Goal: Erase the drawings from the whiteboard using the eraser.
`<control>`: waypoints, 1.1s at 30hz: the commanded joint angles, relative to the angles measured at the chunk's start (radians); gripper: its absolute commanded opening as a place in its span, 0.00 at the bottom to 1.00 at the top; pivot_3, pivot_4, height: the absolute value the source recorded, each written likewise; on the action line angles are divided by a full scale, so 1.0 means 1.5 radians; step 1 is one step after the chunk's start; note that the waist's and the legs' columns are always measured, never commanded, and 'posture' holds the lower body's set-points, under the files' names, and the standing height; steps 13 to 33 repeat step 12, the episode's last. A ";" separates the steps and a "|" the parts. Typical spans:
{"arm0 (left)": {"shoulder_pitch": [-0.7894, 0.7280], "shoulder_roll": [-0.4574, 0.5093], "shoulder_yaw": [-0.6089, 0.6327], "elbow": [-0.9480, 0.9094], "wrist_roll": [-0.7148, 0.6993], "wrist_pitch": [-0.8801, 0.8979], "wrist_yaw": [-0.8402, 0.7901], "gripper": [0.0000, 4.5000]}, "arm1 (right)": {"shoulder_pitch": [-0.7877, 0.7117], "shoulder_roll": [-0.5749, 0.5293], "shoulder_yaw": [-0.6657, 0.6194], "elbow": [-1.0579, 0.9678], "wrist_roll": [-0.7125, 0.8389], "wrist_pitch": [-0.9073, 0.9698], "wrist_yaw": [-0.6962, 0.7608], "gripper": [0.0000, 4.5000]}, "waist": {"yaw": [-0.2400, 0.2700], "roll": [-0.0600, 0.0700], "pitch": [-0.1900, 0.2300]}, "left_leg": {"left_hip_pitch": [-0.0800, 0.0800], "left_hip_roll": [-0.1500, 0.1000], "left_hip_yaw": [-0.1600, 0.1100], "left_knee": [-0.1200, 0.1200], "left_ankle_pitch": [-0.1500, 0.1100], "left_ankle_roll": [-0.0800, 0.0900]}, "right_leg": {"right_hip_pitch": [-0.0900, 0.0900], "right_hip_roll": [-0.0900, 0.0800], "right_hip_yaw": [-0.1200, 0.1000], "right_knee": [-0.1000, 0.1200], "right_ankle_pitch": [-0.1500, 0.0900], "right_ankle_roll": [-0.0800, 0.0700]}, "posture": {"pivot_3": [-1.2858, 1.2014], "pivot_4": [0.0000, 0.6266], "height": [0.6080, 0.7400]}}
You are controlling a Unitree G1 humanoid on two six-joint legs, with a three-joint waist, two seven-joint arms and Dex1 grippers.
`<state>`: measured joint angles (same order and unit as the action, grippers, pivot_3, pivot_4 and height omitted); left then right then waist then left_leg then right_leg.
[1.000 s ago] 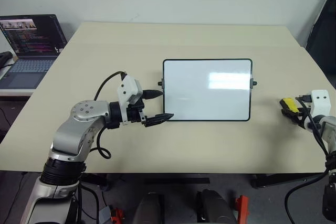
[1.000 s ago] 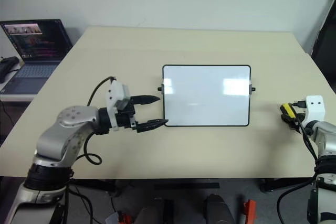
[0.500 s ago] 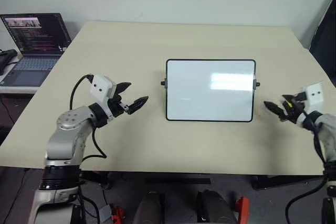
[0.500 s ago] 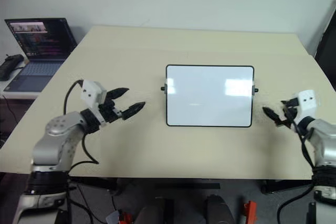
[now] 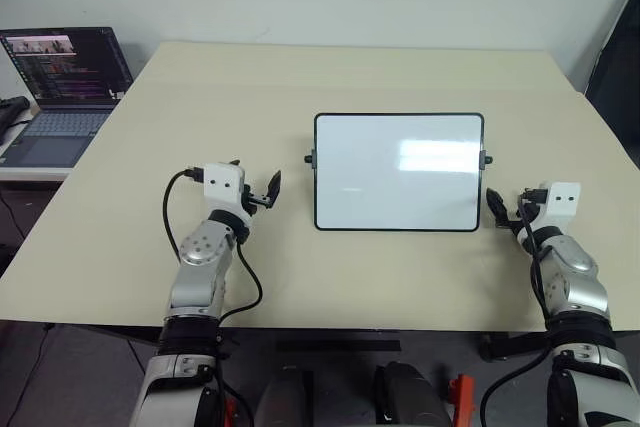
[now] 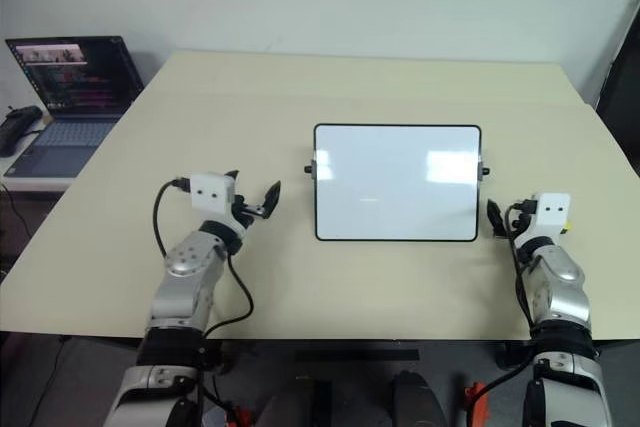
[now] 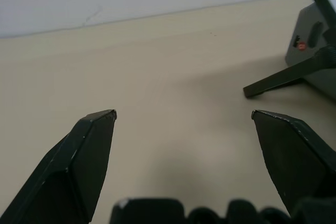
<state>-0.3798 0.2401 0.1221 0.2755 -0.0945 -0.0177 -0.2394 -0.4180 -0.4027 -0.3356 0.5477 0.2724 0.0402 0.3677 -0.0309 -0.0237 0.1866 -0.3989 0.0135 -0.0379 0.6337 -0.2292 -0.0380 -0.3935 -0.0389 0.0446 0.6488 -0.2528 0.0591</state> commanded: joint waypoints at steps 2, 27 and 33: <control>0.006 -0.027 -0.003 0.002 0.010 -0.047 0.032 1.00 | -0.010 0.018 -0.008 -0.039 0.013 -0.024 -0.019 0.99 | 0.000 0.000 0.000 | 0.000 0.000 0.000 0.000 0.000 0.000 | 0.000 0.000 0.000 0.000 0.000 0.000 | 0.52 0.24 1.00; 0.003 -0.042 -0.013 0.000 -0.001 -0.044 0.025 1.00 | -0.016 0.037 0.008 -0.010 -0.027 -0.075 -0.073 0.99 | 0.001 0.000 0.000 | 0.000 0.000 0.000 0.000 0.000 0.000 | 0.000 0.000 0.000 0.000 0.000 0.000 | 0.52 0.24 1.00; 0.003 -0.042 -0.013 0.000 -0.001 -0.044 0.025 1.00 | -0.016 0.037 0.008 -0.010 -0.027 -0.075 -0.073 0.99 | 0.001 0.000 0.000 | 0.000 0.000 0.000 0.000 0.000 0.000 | 0.000 0.000 0.000 0.000 0.000 0.000 | 0.52 0.24 1.00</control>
